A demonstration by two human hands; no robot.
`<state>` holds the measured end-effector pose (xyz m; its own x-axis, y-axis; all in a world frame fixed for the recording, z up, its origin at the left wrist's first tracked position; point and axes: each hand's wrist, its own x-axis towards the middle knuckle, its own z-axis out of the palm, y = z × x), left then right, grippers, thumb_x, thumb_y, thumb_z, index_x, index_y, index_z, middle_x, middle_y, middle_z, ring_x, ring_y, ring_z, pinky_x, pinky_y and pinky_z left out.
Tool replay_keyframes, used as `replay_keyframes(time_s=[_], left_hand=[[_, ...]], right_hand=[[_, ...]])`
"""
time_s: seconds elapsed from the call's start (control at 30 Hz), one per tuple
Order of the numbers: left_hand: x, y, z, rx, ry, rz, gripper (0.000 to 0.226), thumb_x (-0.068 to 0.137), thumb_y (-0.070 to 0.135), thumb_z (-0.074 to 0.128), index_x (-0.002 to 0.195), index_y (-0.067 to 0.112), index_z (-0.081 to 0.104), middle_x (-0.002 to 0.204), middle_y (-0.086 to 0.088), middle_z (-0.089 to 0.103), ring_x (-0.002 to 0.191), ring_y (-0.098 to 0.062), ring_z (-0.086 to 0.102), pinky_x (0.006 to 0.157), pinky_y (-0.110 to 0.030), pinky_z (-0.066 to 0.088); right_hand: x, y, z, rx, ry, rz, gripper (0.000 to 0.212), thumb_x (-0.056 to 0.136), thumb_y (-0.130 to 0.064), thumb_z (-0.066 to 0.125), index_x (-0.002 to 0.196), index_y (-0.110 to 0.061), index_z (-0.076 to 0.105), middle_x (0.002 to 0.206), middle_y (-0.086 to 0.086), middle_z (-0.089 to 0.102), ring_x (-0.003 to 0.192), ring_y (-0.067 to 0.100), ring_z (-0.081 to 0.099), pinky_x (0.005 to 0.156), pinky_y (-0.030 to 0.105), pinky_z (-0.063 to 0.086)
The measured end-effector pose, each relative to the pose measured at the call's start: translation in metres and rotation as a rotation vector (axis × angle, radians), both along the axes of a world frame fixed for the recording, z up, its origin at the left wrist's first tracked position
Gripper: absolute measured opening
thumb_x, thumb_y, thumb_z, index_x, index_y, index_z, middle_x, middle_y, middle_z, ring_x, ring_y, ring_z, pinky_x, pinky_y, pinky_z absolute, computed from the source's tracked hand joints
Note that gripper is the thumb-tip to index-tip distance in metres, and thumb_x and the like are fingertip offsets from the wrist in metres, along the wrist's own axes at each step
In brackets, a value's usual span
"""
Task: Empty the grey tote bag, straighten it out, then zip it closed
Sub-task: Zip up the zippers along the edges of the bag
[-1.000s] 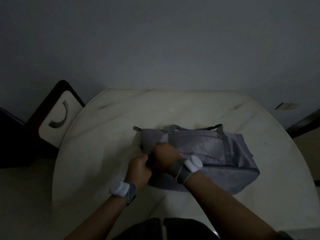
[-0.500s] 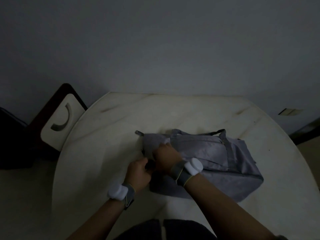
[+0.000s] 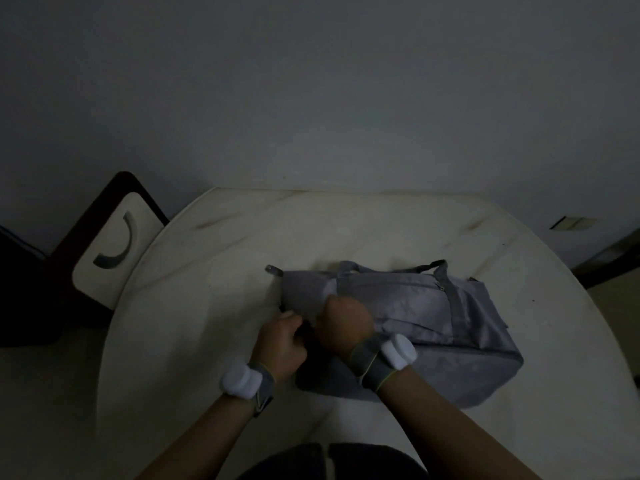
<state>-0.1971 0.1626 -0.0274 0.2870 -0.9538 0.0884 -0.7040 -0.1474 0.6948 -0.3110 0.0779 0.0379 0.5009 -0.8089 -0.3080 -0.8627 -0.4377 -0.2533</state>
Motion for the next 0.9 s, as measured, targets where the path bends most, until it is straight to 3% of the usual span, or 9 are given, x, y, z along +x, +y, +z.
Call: replay_keyframes(time_s=[0.1,0.2,0.4,0.57,0.7,0.8,0.9], left_hand=[[-0.004,-0.002,0.003,0.013,-0.138,-0.01,0.005,0.063,0.014,0.056,0.063,0.009,0.056,0.067,-0.008,0.056,0.064,-0.031,0.055,0.05,-0.027,0.038],[-0.009,-0.009,0.005,0.011,-0.162,-0.009,0.008,0.062,0.014,0.055,0.061,0.008,0.052,0.064,-0.009,0.054,0.061,-0.029,0.051,0.051,-0.025,0.028],[-0.001,-0.01,-0.001,0.098,-0.2,0.031,0.008,0.064,0.015,0.06,0.063,0.014,0.052,0.064,-0.007,0.053,0.063,-0.031,0.051,0.052,-0.031,0.038],[-0.002,-0.011,0.0,0.145,-0.17,0.034,0.007,0.066,0.016,0.059,0.067,0.014,0.052,0.067,-0.005,0.052,0.064,-0.029,0.05,0.055,-0.033,0.044],[-0.007,-0.015,0.006,0.161,-0.183,0.028,0.007,0.066,0.015,0.059,0.066,0.014,0.052,0.067,-0.008,0.054,0.064,-0.03,0.051,0.055,-0.033,0.044],[-0.005,-0.017,0.011,0.168,-0.213,0.034,0.009,0.068,0.009,0.064,0.066,0.01,0.055,0.067,-0.011,0.056,0.065,-0.032,0.052,0.056,-0.035,0.045],[-0.006,-0.017,0.015,0.164,-0.235,0.039,0.009,0.069,0.007,0.066,0.066,0.008,0.057,0.066,-0.011,0.057,0.066,-0.031,0.052,0.056,-0.033,0.041]], right_hand=[[-0.013,-0.006,-0.004,-0.002,-0.079,-0.049,0.031,0.09,-0.029,0.054,0.1,-0.003,0.068,0.104,0.017,0.069,0.095,0.034,0.065,0.073,0.031,0.045],[-0.022,-0.009,-0.004,-0.039,-0.1,-0.074,0.03,0.091,-0.03,0.054,0.098,-0.004,0.068,0.104,0.017,0.069,0.095,0.034,0.065,0.073,0.032,0.046],[-0.085,-0.035,-0.009,-0.107,-0.036,-0.114,0.026,0.089,-0.024,0.054,0.105,-0.011,0.07,0.104,0.015,0.07,0.097,0.032,0.065,0.081,0.034,0.049],[-0.186,-0.064,-0.021,-0.243,0.062,-0.278,0.018,0.093,-0.027,0.055,0.084,-0.013,0.061,0.077,0.006,0.064,0.074,0.027,0.064,0.065,0.03,0.042],[-0.23,-0.091,-0.041,-0.308,0.141,-0.369,0.024,0.091,-0.033,0.054,0.094,-0.014,0.068,0.068,0.005,0.068,0.056,0.024,0.062,0.055,0.027,0.046],[-0.227,-0.091,-0.049,-0.311,0.17,-0.327,0.018,0.088,-0.026,0.06,0.075,-0.015,0.066,0.054,0.001,0.057,0.044,0.022,0.05,0.052,0.026,0.039],[-0.24,-0.089,-0.046,-0.283,0.124,-0.479,0.042,0.088,-0.036,0.061,0.052,-0.017,0.049,0.055,0.007,0.058,0.058,0.03,0.058,0.058,0.032,0.045]])
